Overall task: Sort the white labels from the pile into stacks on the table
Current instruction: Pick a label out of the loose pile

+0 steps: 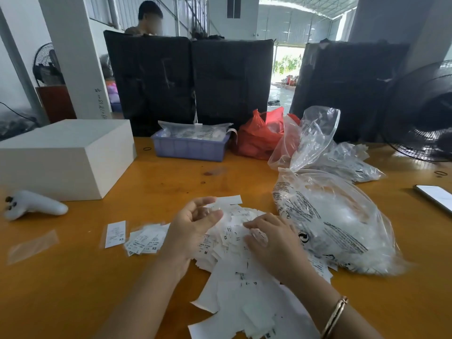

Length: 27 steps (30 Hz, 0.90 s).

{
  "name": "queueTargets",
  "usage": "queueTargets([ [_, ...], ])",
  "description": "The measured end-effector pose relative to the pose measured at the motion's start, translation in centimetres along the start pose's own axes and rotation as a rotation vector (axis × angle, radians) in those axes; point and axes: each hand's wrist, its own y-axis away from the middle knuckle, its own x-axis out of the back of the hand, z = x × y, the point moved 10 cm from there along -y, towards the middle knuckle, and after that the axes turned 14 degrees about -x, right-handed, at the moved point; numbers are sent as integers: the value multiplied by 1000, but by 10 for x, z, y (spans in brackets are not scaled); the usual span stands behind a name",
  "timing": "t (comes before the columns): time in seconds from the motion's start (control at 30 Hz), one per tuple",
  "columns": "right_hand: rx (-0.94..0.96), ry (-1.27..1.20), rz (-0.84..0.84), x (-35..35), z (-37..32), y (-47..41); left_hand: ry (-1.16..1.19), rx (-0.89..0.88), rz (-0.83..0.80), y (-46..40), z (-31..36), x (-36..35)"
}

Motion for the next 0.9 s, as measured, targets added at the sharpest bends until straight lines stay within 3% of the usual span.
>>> queueTargets([
  [0.1,21,212,-26,-14,-1,1,-4,10,51,0,-4,8],
  [0.27,123,265,46,-10,-15,10,3,-3,111,-1,-6,14],
  [0.5,208,377,-22,-18,-22,14,15,-15,136,0,-4,15],
  [0.7,265,246,-9,1,-25,13,6,-10,138,-1,-5,16],
  [0.9,286,137,228,27,-32,17,-36,1,85,0,-6,11],
])
